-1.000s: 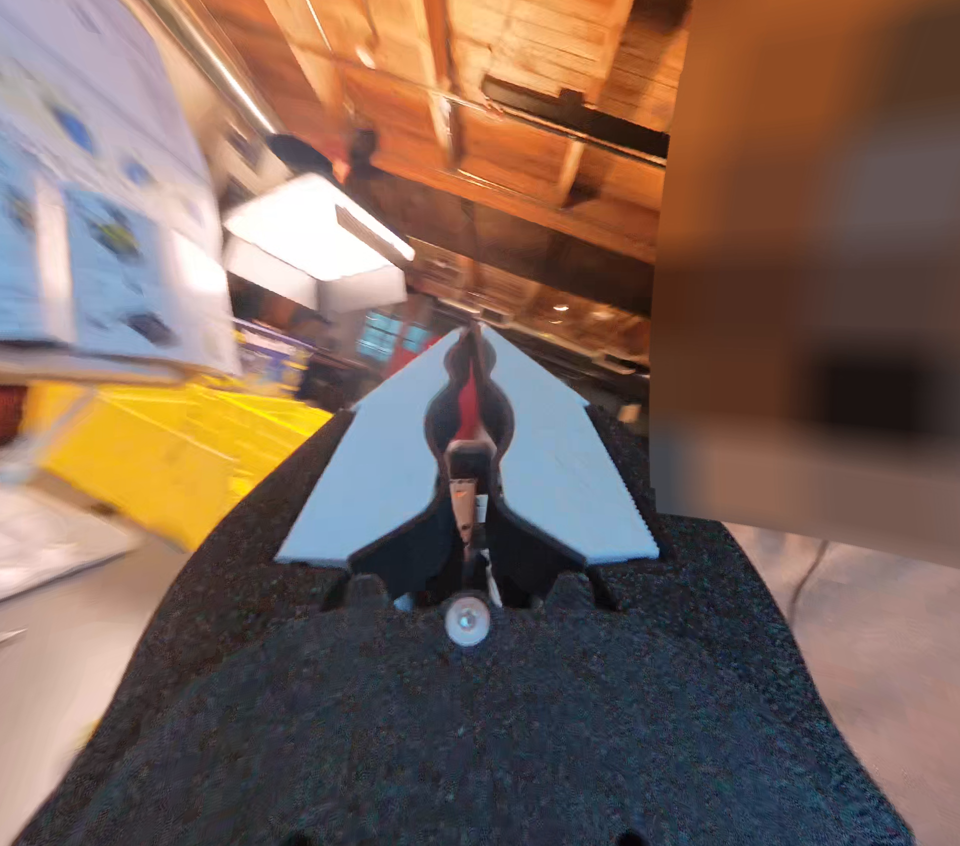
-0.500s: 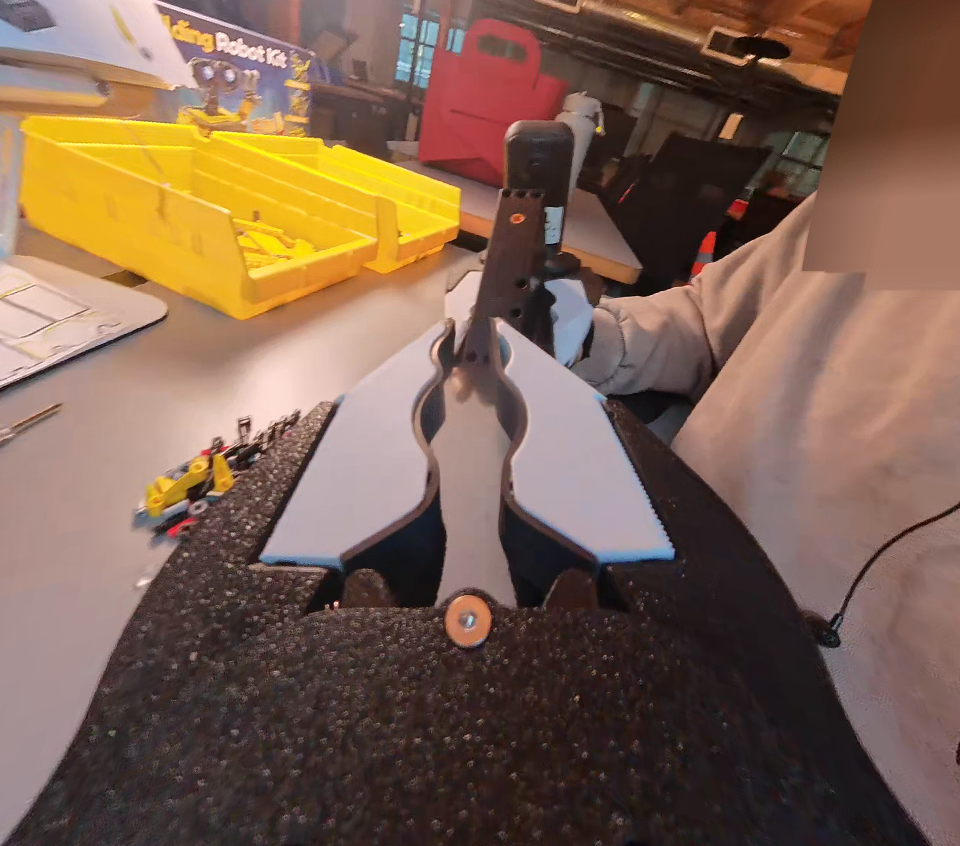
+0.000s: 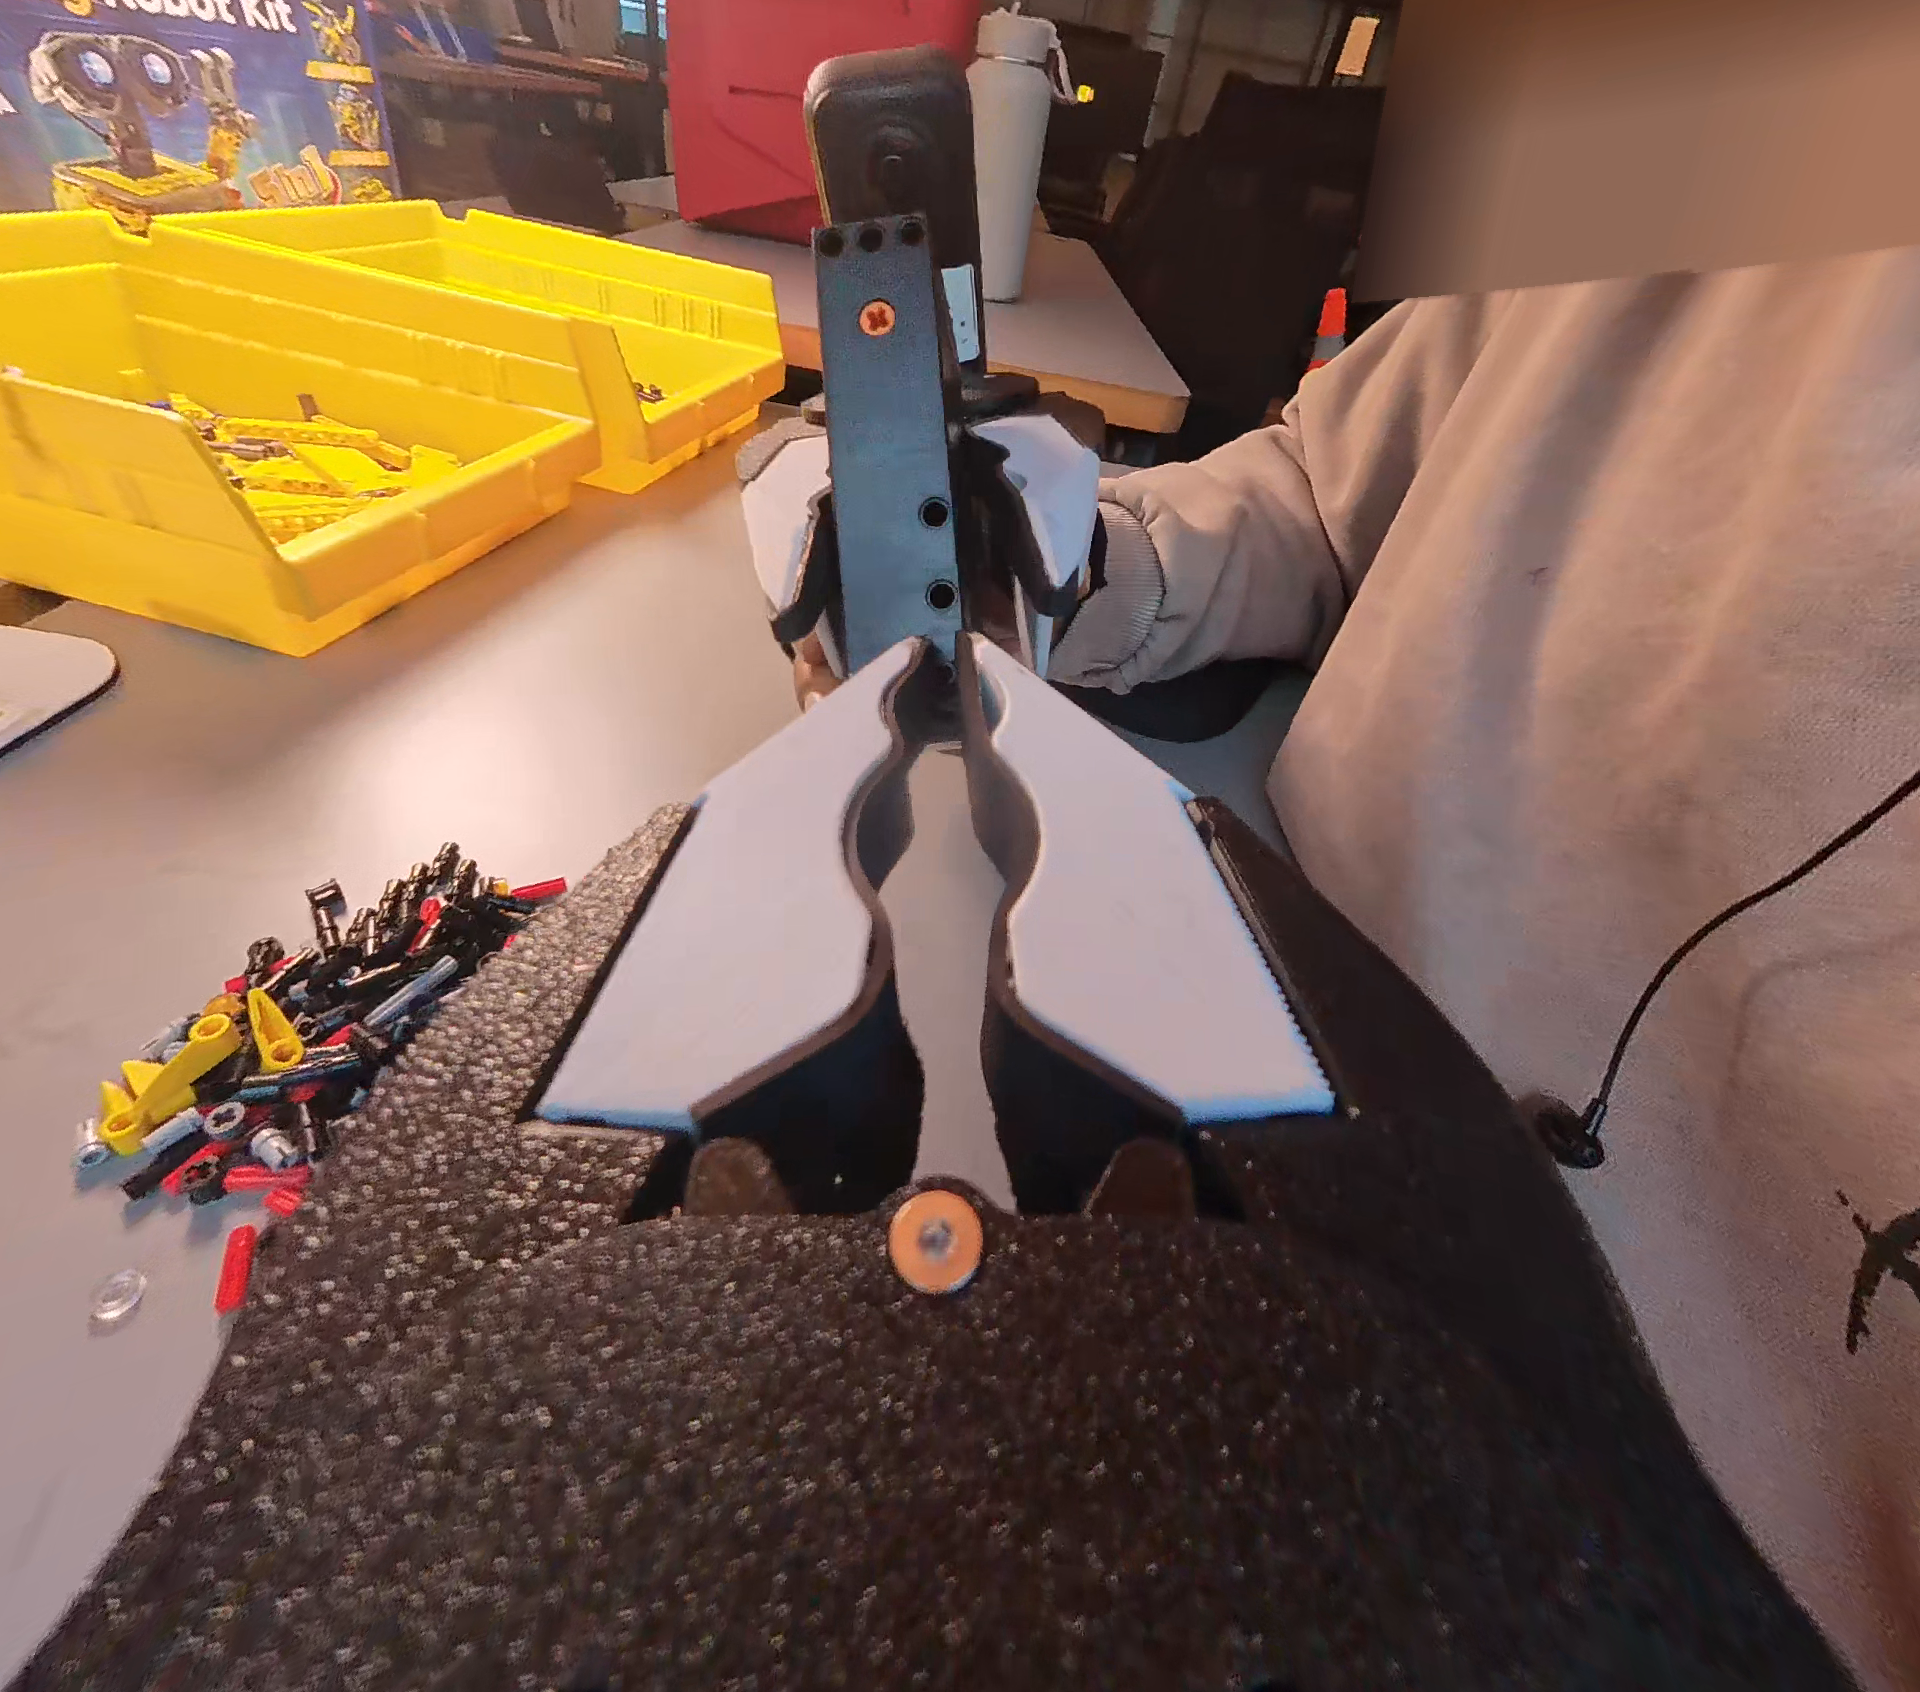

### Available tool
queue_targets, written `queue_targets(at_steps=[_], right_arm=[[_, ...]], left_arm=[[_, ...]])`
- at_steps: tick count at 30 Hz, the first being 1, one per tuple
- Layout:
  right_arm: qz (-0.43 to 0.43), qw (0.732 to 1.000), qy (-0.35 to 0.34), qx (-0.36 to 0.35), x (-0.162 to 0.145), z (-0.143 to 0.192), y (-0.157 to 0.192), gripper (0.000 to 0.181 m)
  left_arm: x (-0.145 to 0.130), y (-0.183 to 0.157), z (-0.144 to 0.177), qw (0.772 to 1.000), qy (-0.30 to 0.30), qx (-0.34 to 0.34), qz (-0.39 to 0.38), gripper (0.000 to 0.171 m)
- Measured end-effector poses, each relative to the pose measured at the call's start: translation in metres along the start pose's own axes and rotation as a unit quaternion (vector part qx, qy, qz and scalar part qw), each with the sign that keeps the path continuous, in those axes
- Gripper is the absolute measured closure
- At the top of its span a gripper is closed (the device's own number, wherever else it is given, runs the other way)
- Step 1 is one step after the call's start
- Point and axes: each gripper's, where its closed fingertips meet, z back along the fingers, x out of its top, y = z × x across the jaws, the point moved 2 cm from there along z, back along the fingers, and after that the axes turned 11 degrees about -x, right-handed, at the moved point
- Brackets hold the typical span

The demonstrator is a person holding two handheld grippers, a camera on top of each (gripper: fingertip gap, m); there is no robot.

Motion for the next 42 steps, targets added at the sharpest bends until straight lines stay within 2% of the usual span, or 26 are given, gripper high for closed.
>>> queue_targets(at_steps=[4, 17, 18, 19, 20, 21, 24, 28, 30, 40, 42], right_arm=[[-0.006, 1.0, -0.004, 0.017, 0.002, 0.001, 0.004, 0.139], [0.079, 0.991, 0.099, 0.045, -0.024, 0.004, 0.014, 0.141], [0.08, 0.991, 0.097, 0.041, -0.024, 0.01, 0.009, 0.141], [0.062, 0.994, 0.084, 0.007, -0.017, 0.025, -0.01, 0.141], [0.051, 0.996, 0.067, -0.021, -0.01, 0.039, -0.025, 0.141], [0.071, 0.993, 0.087, -0.029, -0.016, 0.041, -0.027, 0.14], [0.097, 0.986, 0.134, -0.005, -0.043, 0.019, -0.014, 0.14], [0.092, 0.986, 0.132, -0.039, -0.037, 0.031, -0.032, 0.139], [0.092, 0.986, 0.132, -0.043, -0.038, 0.035, -0.033, 0.14], [0.083, 0.988, 0.119, -0.044, -0.034, 0.035, -0.034, 0.139], [0.08, 0.989, 0.118, -0.048, -0.036, 0.034, -0.036, 0.139]], left_arm=[[0.002, -0.004, -0.001, 1.0, 0.012, -0.003, -0.004, 0.169], [0.006, -0.015, 0.004, 0.999, 0.042, -0.005, -0.019, 0.169], [0.023, -0.015, 0.022, 1.0, -0.012, -0.002, -0.019, 0.171], [0.045, -0.009, 0.058, 0.997, -0.073, 0.028, -0.018, 0.171], [0.053, -0.005, 0.086, 0.993, -0.086, 0.069, -0.037, 0.171], [0.049, -0.001, 0.09, 0.992, -0.066, 0.09, -0.05, 0.171], [0.015, 0.015, 0.063, 0.996, 0.016, 0.084, -0.019, 0.171], [-0.035, 0.042, 0.057, 0.987, 0.114, 0.114, 0.026, 0.171], [-0.046, 0.048, 0.054, 0.984, 0.126, 0.116, 0.042, 0.171], [-0.066, 0.058, 0.034, 0.98, 0.142, 0.13, 0.052, 0.171], [-0.067, 0.059, 0.033, 0.978, 0.147, 0.139, 0.044, 0.165]])
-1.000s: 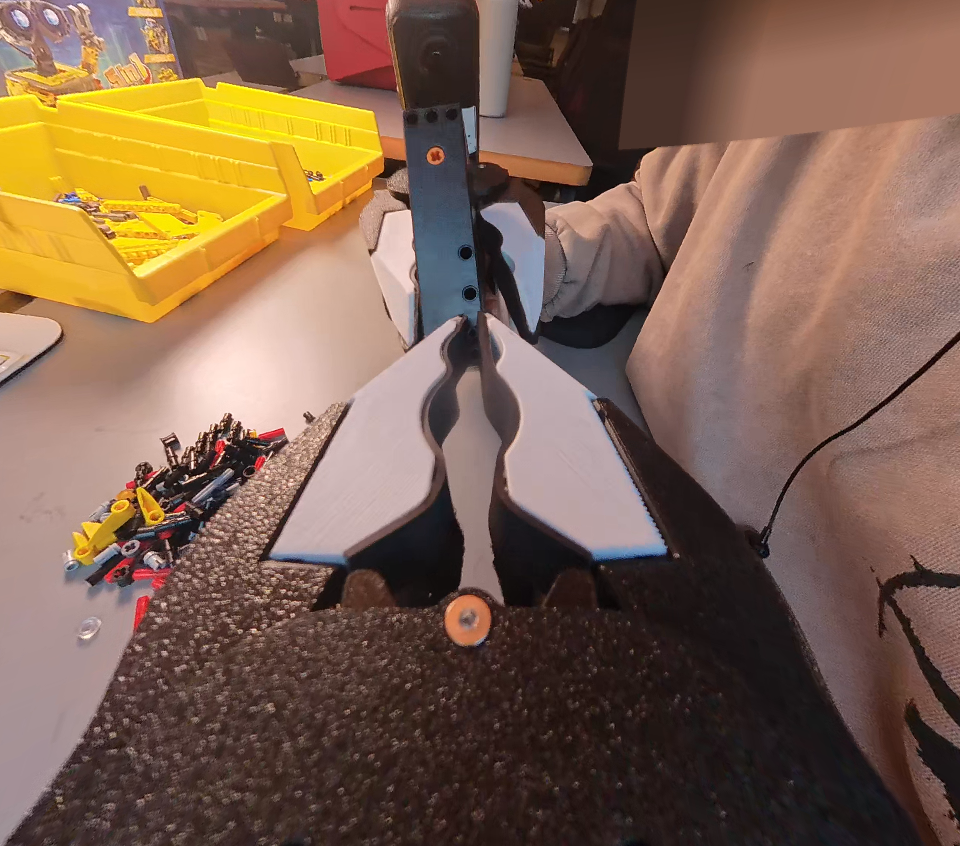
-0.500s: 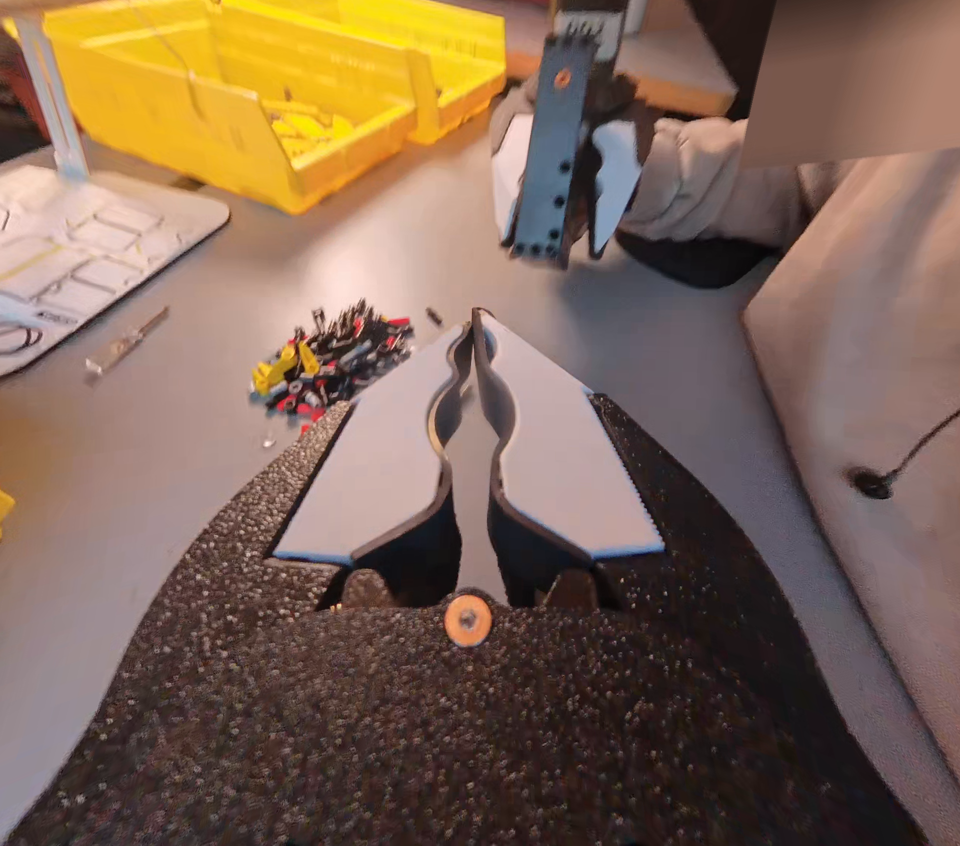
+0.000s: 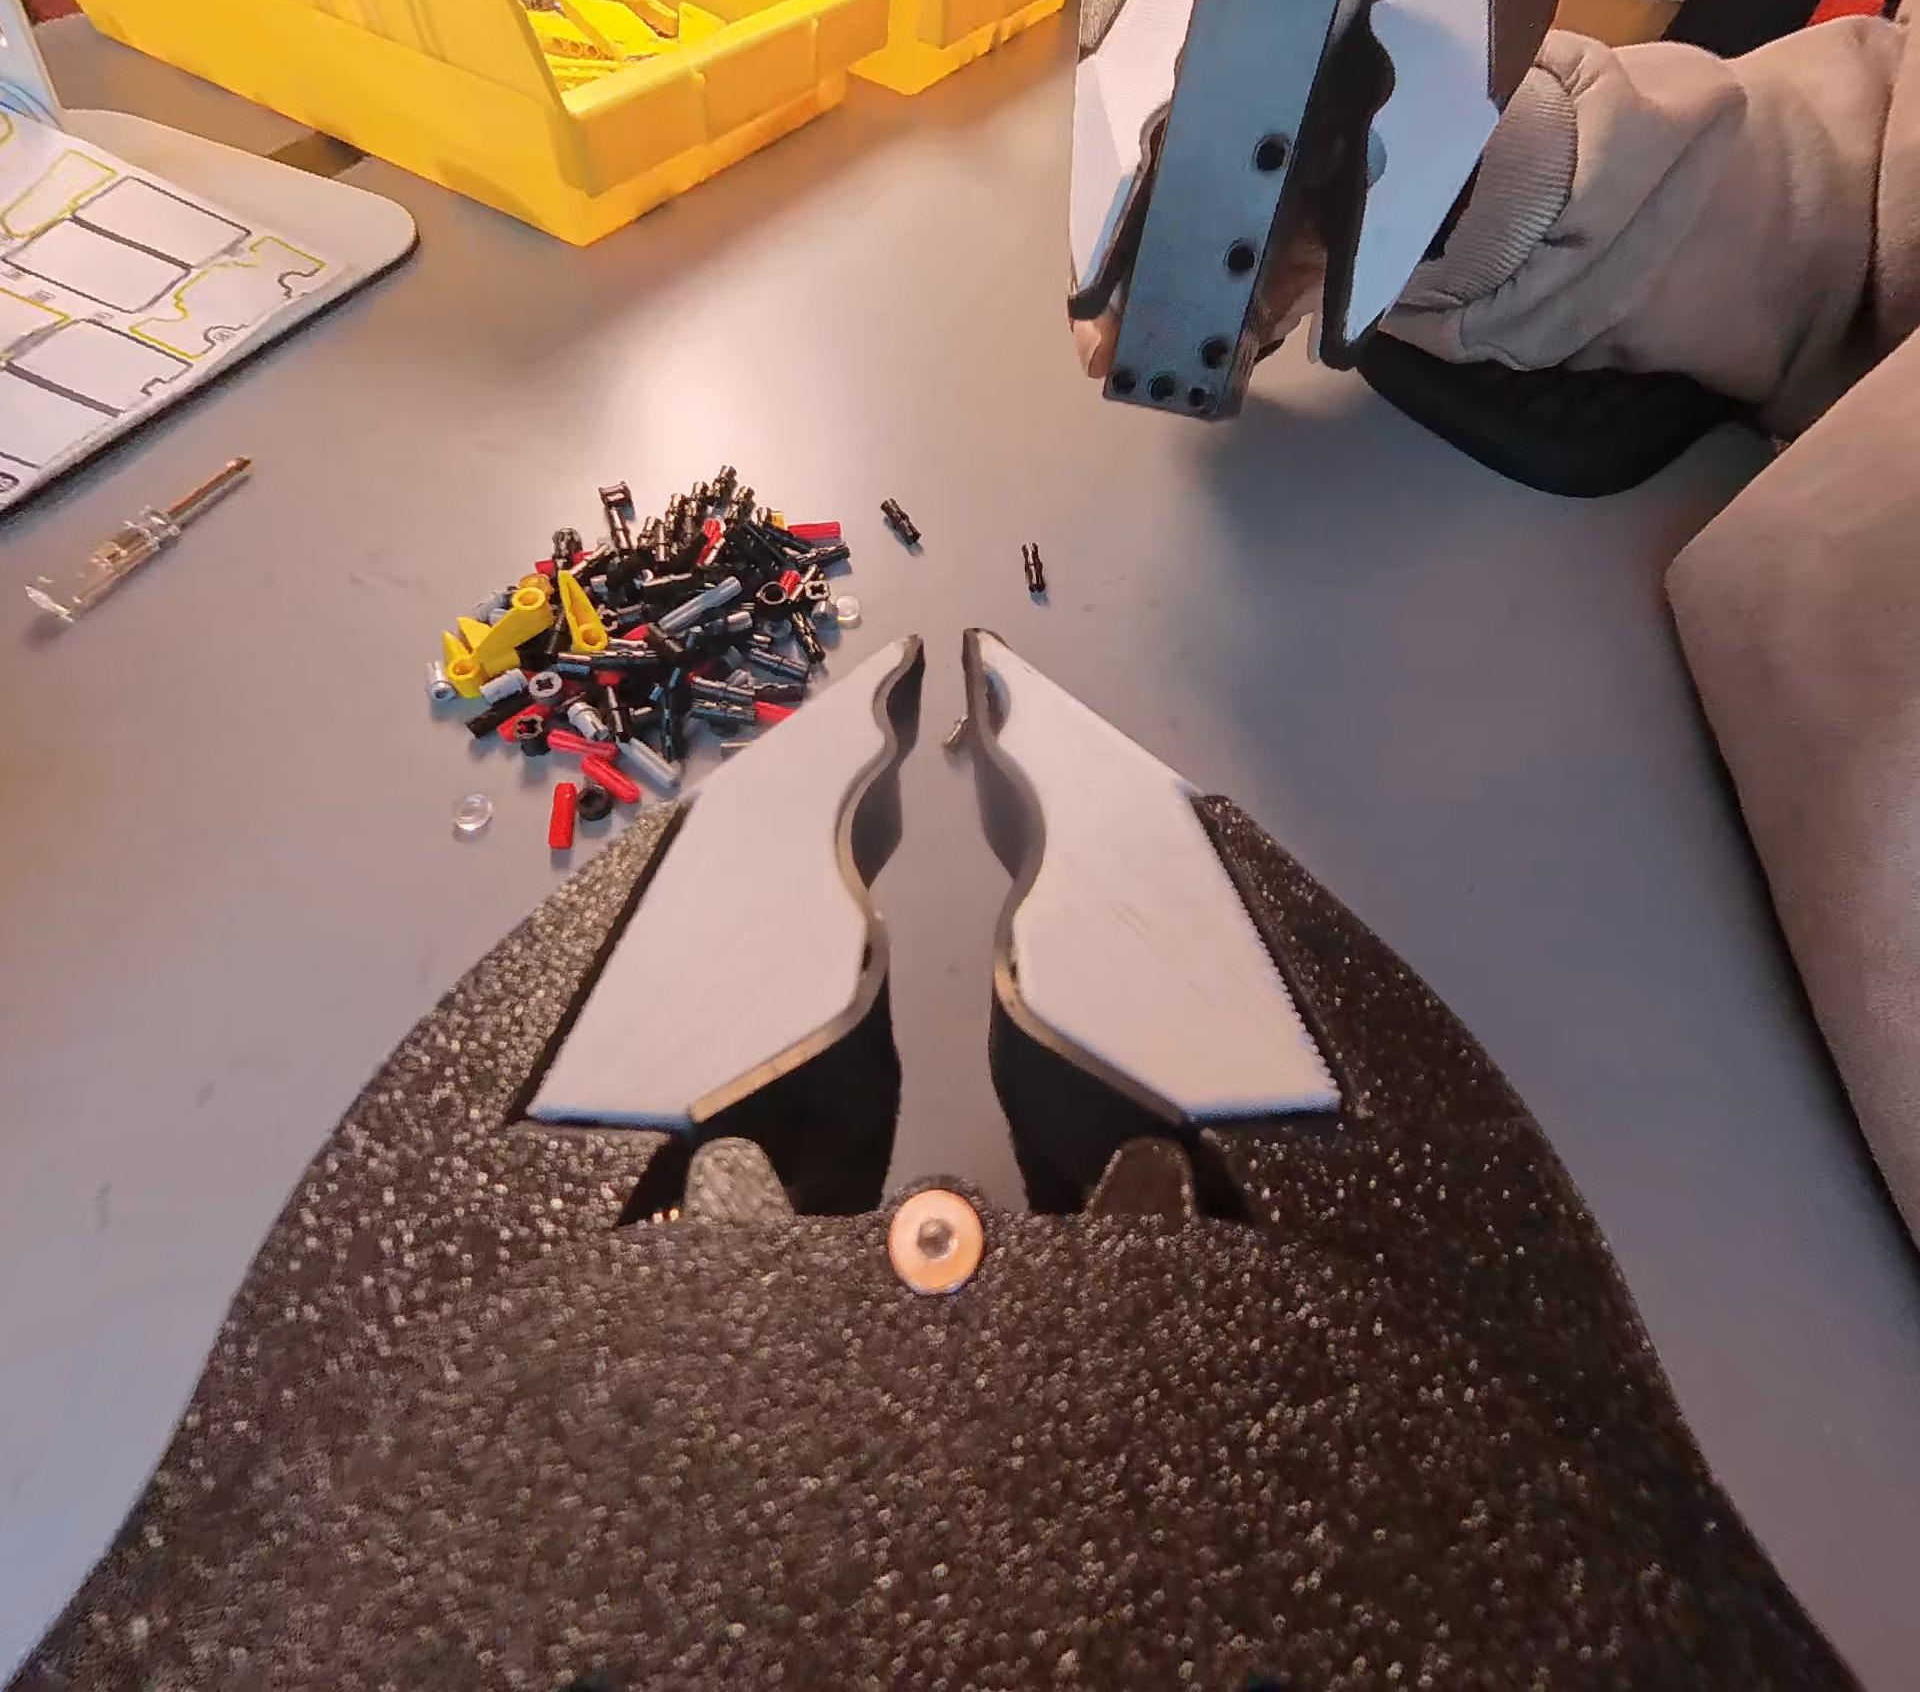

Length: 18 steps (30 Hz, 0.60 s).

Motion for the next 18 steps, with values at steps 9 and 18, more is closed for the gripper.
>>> queue_targets(at_steps=[9, 18], right_arm=[[-0.021, 0.999, -0.02, -0.025, 0.003, -0.002, -0.008, 0.14], [-0.086, 0.996, -0.035, -0.019, 0.006, 0.003, -0.015, 0.141]], left_arm=[[0.031, 0.005, 0.029, 0.995, -0.083, 0.053, 0.005, 0.09], [0.068, 0.004, 0.249, 0.937, -0.064, 0.34, -0.04, 0.154]])
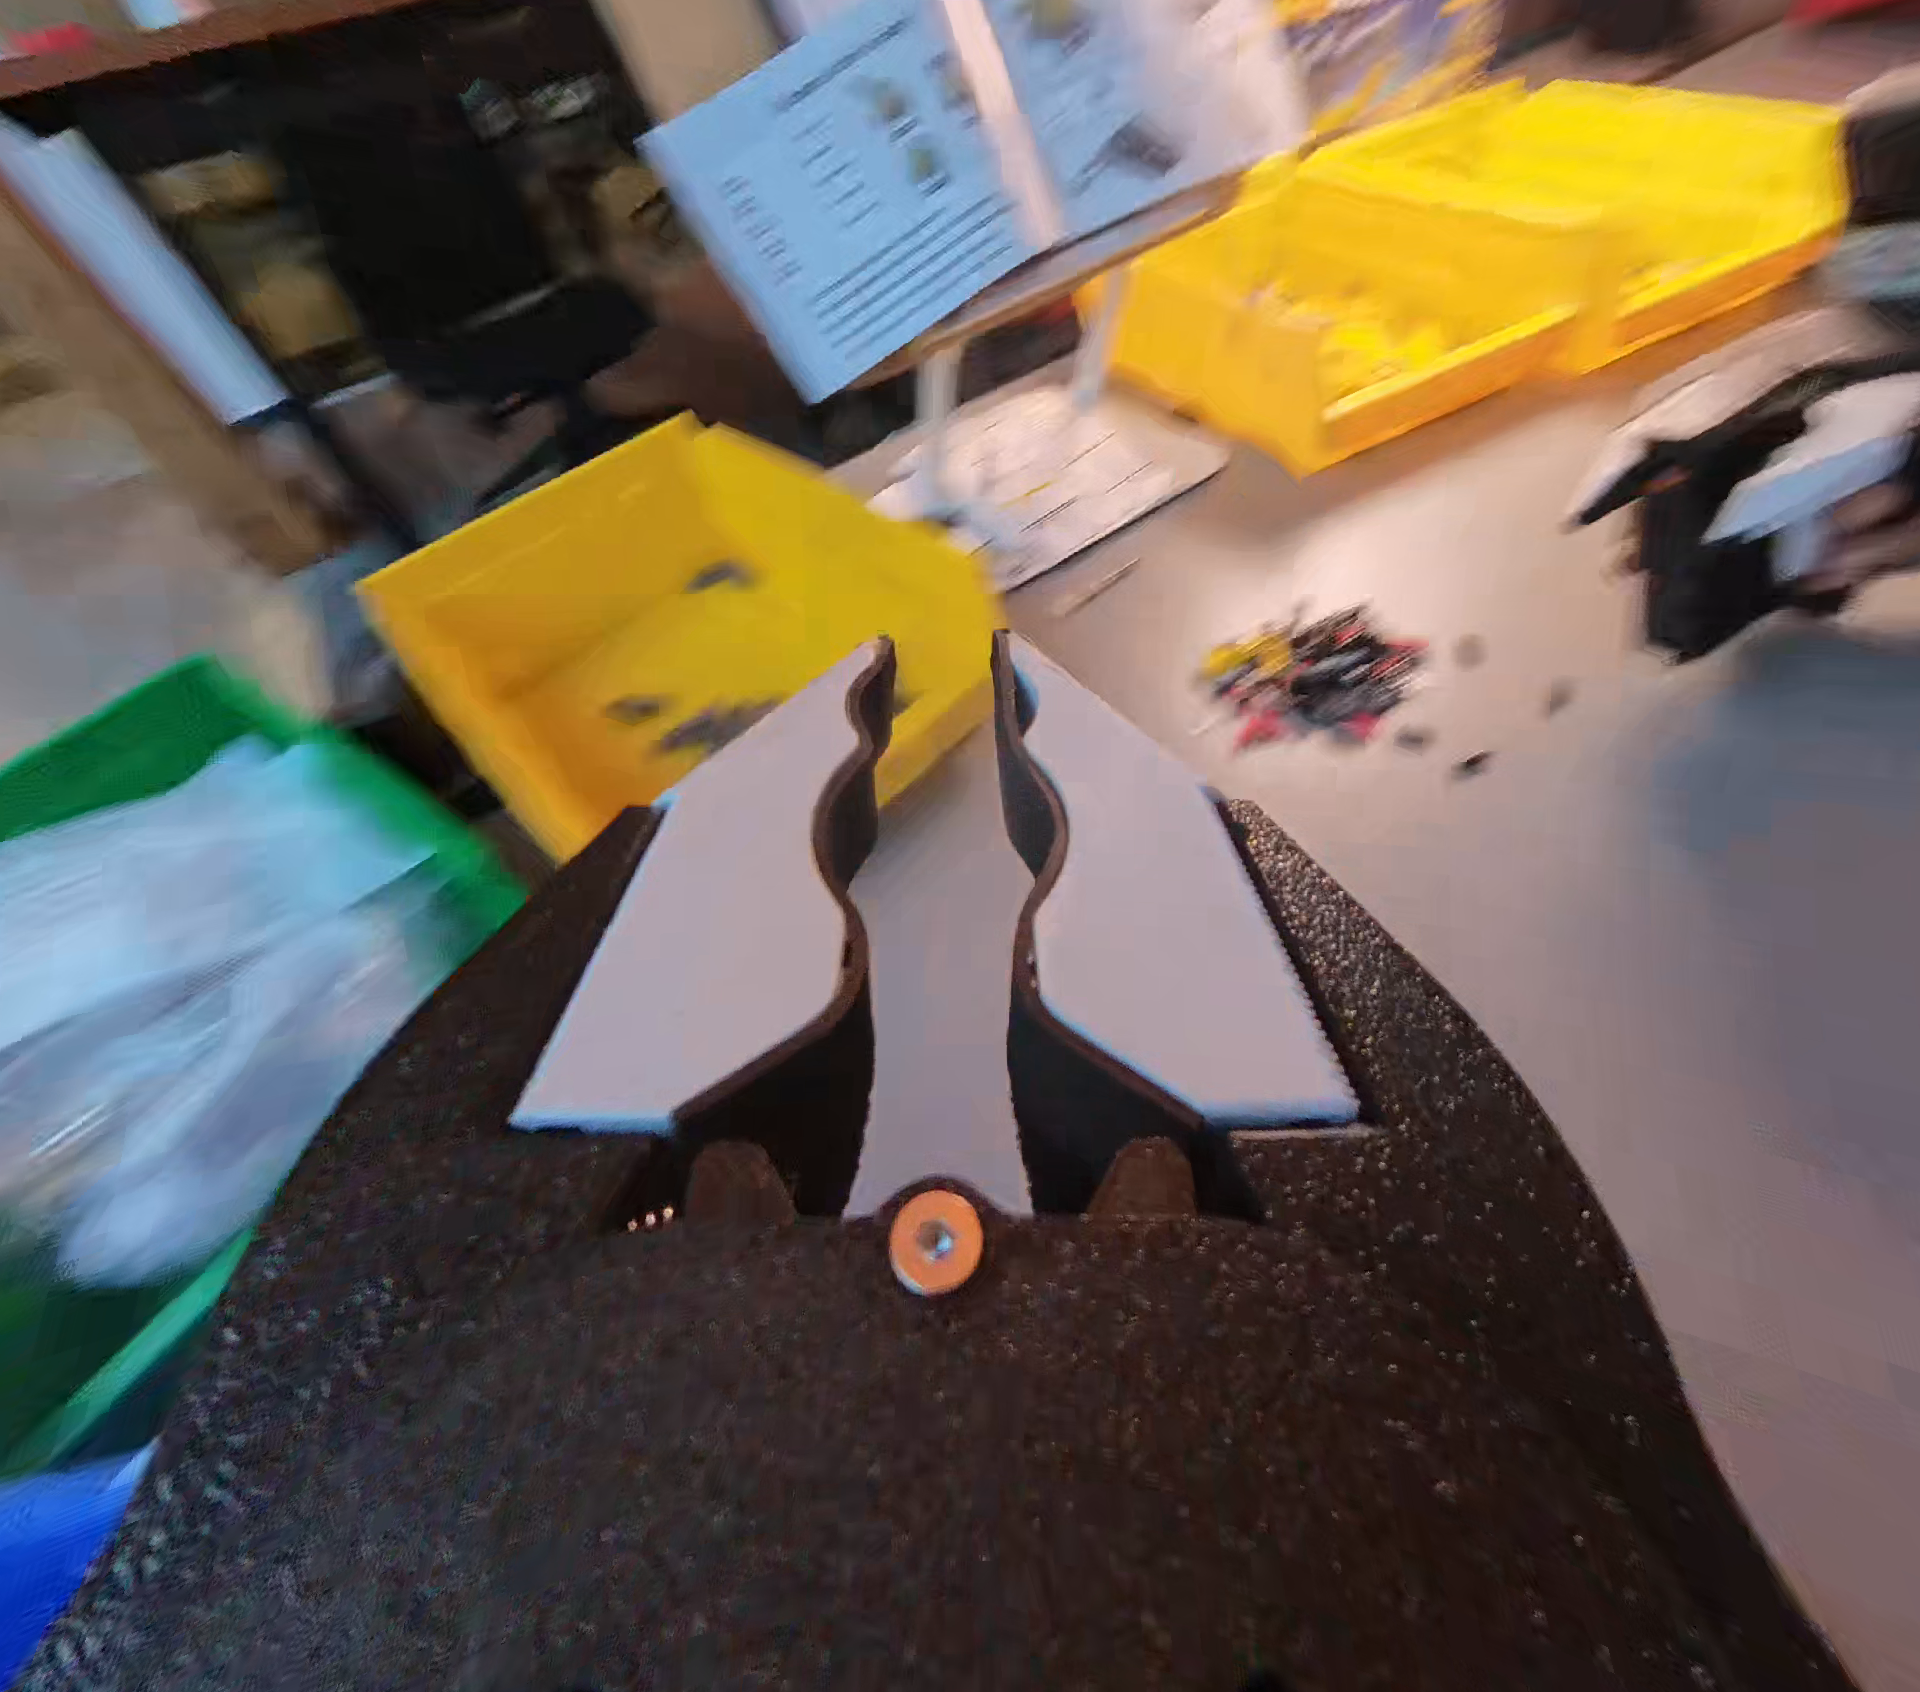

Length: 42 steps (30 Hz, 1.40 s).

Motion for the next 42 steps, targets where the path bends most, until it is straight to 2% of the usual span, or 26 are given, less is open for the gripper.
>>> queue_targets(at_steps=[2, 4, 8, 10, 12, 16, 25, 27, 33, 39, 42], right_arm=[[-0.009, 1.0, -0.004, -0.005, 0.001, 0.002, -0.004, 0.141], [-0.01, 1.0, -0.004, -0.003, 0.001, 0.002, -0.004, 0.141], [-0.002, 1.0, 0.0, 0.002, 0.0, -0.002, 0.001, 0.141], [0.0, 1.0, 0.007, -0.002, -0.004, -0.005, 0.002, 0.141], [0.003, 1.0, 0.013, -0.012, -0.007, -0.007, -0.001, 0.141], [-0.008, 1.0, 0.006, -0.025, -0.005, -0.004, -0.008, 0.141], [-0.026, 0.999, 0.012, -0.029, -0.01, -0.006, -0.014, 0.141], [-0.026, 0.999, 0.013, -0.029, -0.011, -0.007, -0.014, 0.141], [-0.029, 0.999, 0.017, -0.029, -0.013, -0.007, -0.015, 0.141], [-0.033, 0.999, 0.02, -0.029, -0.014, -0.008, -0.015, 0.141], [-0.036, 0.999, 0.019, -0.027, -0.014, -0.008, -0.016, 0.141]], left_arm=[[-0.024, 0.045, 0.059, 0.989, 0.119, 0.093, 0.0, 0.154], [-0.07, 0.078, 0.114, 0.957, 0.259, 0.125, 0.035, 0.149], [-0.183, 0.11, 0.19, 0.862, 0.491, 0.077, 0.099, 0.143], [-0.22, 0.114, 0.207, 0.821, 0.562, 0.047, 0.087, 0.144], [-0.244, 0.118, 0.218, 0.789, 0.61, 0.024, 0.065, 0.145], [-0.26, 0.123, 0.224, 0.764, 0.645, -0.007, 0.011, 0.146], [-0.259, 0.127, 0.214, 0.757, 0.648, -0.049, -0.066, 0.153], [-0.257, 0.126, 0.211, 0.755, 0.649, -0.059, -0.073, 0.152], [-0.266, 0.125, 0.213, 0.721, 0.681, -0.094, -0.086, 0.151], [-0.27, 0.124, 0.212, 0.711, 0.691, -0.11, -0.077, 0.157], [-0.272, 0.124, 0.214, 0.705, 0.696, -0.116, -0.072, 0.166]])
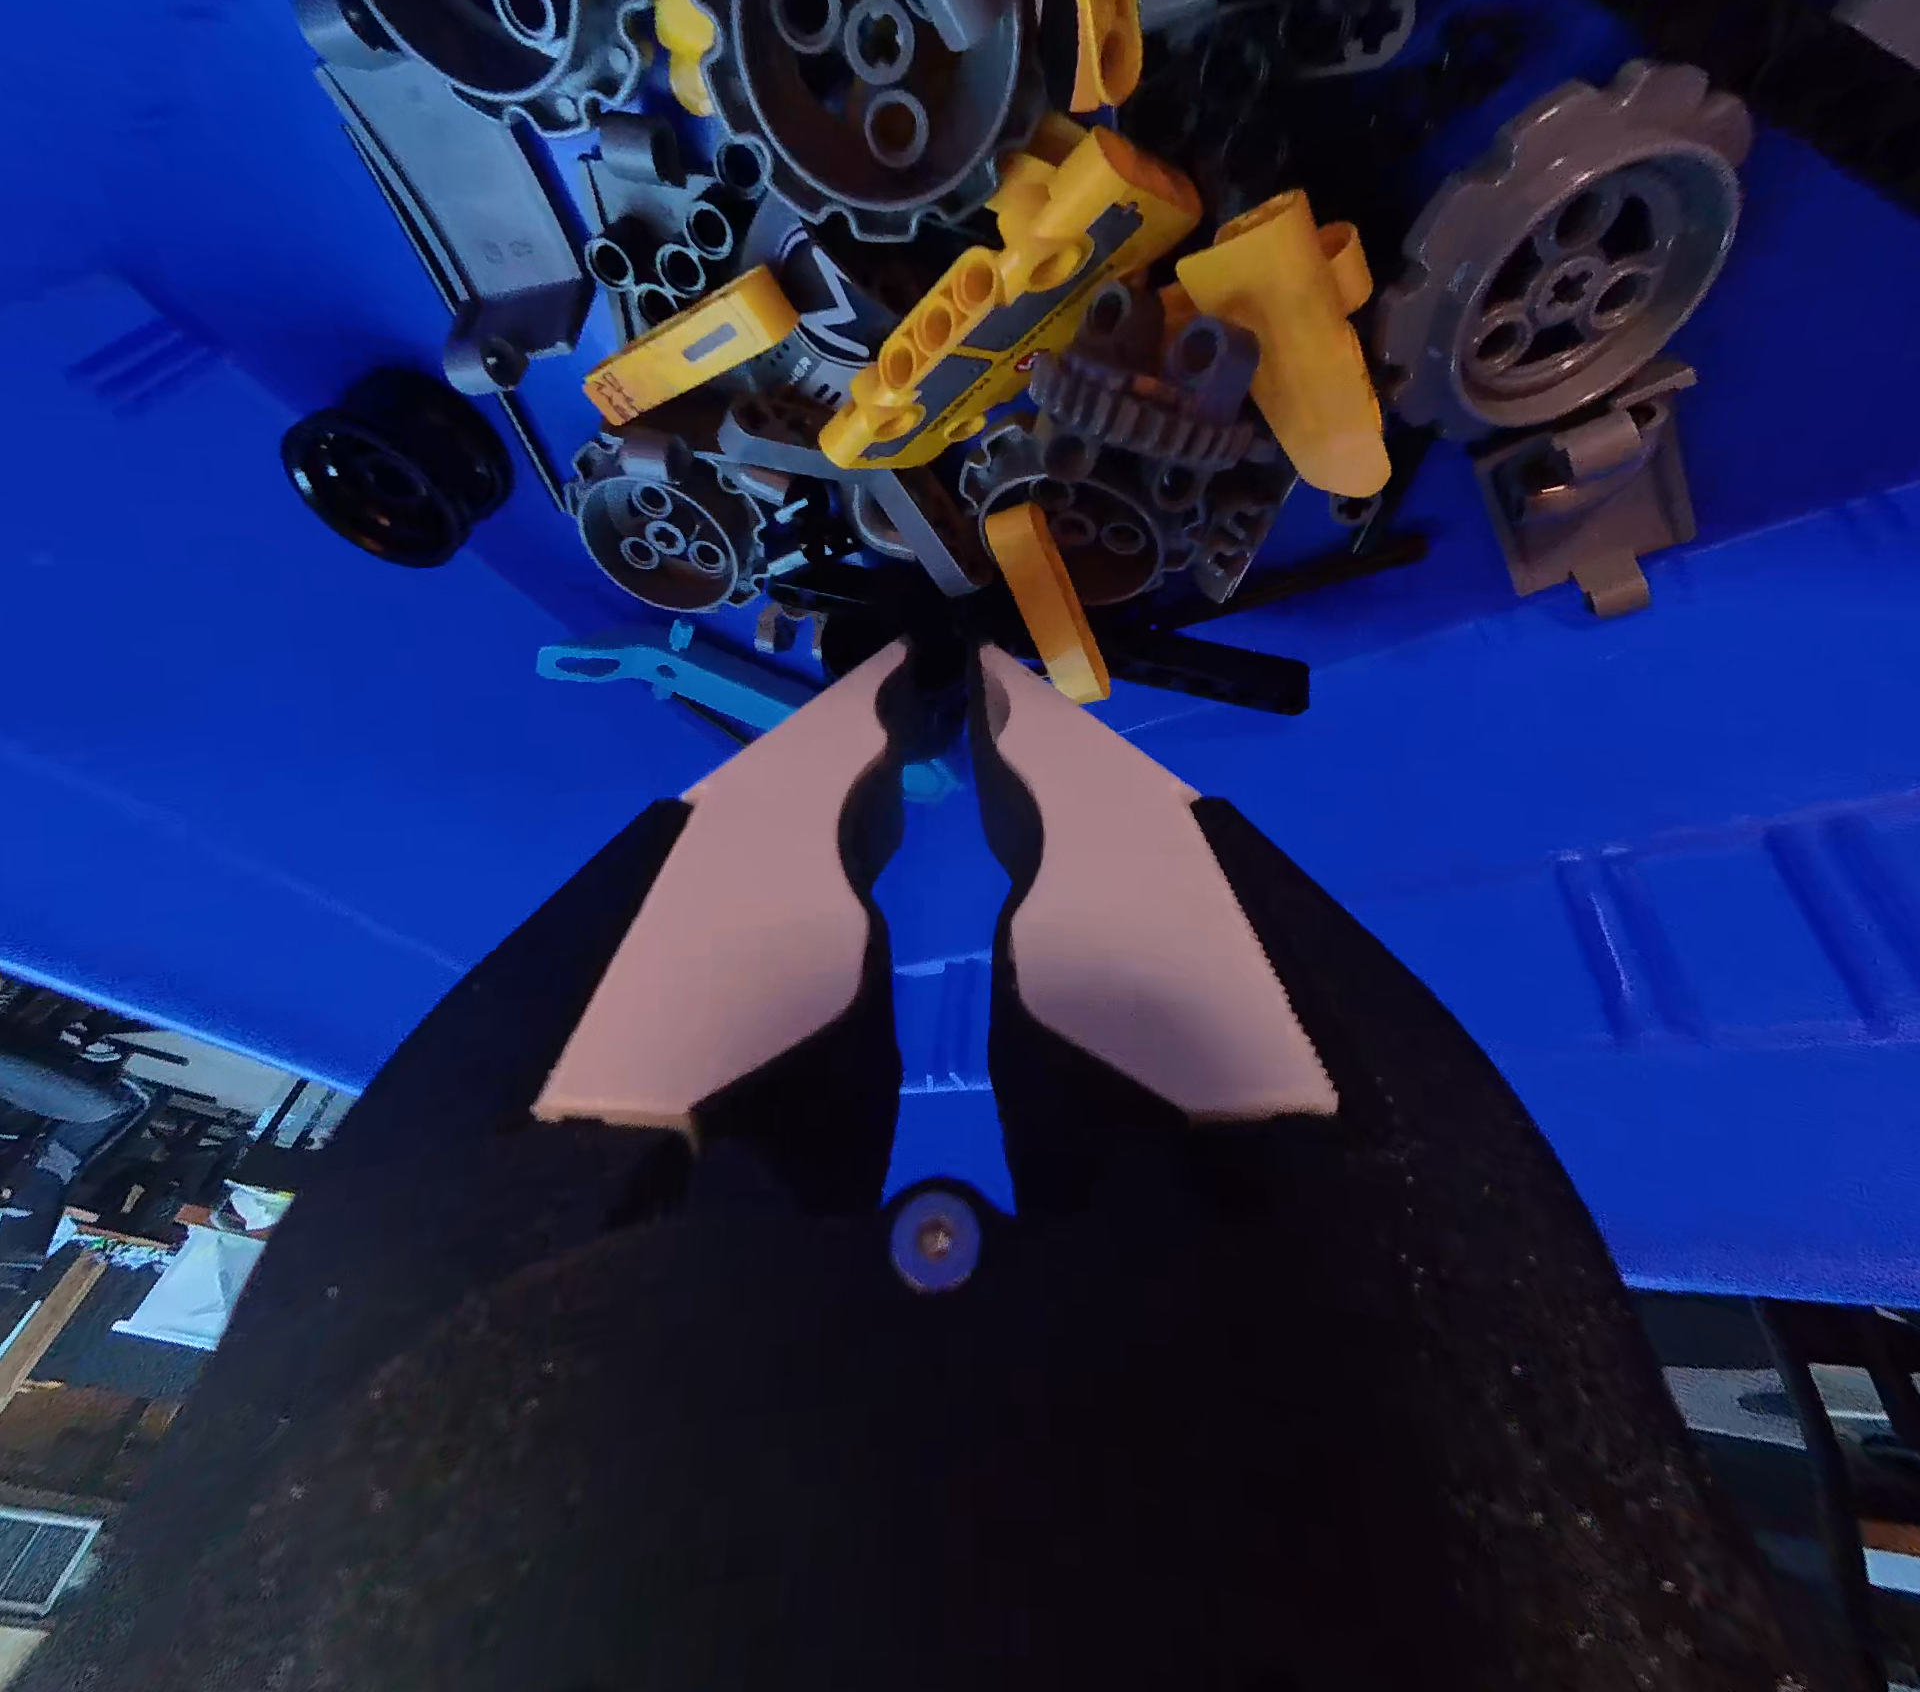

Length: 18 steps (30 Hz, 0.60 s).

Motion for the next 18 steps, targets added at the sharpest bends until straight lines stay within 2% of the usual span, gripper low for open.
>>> queue_targets(at_steps=[9, 13, 15, 16, 18], right_arm=[[-0.004, 1.0, 0.001, 0.003, 0.0, 0.0, 0.0, 0.141], [-0.004, 1.0, 0.001, 0.002, 0.0, 0.0, 0.0, 0.141], [-0.004, 1.0, 0.0, 0.003, 0.0, 0.0, 0.0, 0.141], [-0.004, 1.0, -0.001, 0.004, 0.0, 0.0, 0.0, 0.141], [-0.008, 1.0, -0.006, 0.007, 0.002, 0.001, 0.0, 0.141]], left_arm=[[0.0, 0.0, 0.001, 1.0, -0.017, -0.005, 0.011, 0.167], [-0.001, 0.004, 0.013, 0.999, -0.037, 0.008, 0.023, 0.167], [0.007, 0.009, 0.035, 0.996, -0.076, 0.032, 0.035, 0.167], [0.019, 0.012, 0.053, 0.991, -0.114, 0.052, 0.04, 0.167], [0.068, 0.011, 0.103, 0.969, -0.227, 0.09, 0.029, 0.168]])
